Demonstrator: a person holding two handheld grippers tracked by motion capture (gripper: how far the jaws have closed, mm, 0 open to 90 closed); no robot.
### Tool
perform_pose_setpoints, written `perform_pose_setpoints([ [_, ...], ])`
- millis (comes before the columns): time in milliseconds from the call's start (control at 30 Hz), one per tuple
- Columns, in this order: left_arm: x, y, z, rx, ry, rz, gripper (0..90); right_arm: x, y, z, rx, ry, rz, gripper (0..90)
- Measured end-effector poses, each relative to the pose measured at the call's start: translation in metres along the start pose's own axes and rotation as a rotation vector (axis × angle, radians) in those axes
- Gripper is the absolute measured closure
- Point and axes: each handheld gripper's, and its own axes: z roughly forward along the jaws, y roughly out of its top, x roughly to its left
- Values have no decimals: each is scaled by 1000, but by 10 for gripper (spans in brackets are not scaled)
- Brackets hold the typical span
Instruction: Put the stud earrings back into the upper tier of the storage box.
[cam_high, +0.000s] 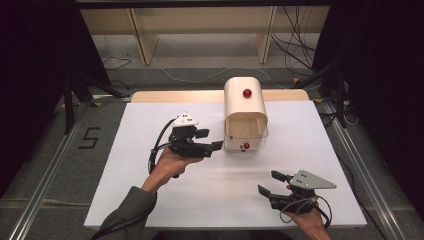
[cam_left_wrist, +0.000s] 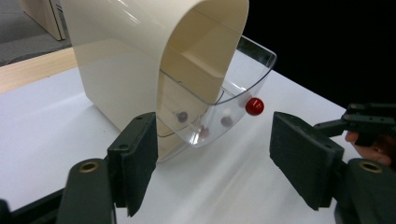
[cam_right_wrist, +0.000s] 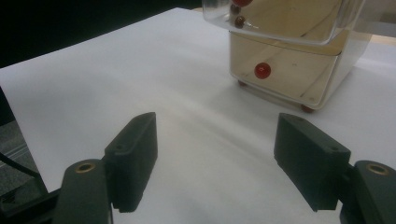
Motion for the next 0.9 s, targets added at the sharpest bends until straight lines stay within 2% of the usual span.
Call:
perform_pose_setpoints([
  [267,3,-14,-11,-24,10,22,267,-2,0,-1,-5,7,13,308],
  [400,3,-19,-14,-30,43,48,247,-3,0,0,-6,13,11,308],
  [533,4,-26,-19,-45,24,27,233,-3,0,1,-6,23,16,308],
  [633,4,-33,-24,-45,39,52,226,-4,0,1,-5,26,24,308],
  [800,6,-47,-32,-66,44,43,224,-4,1,0,-12,32,41,308],
  [900,5,-55,-35,-71,45,61,223,-3,0,-1,-17,28,47,308],
])
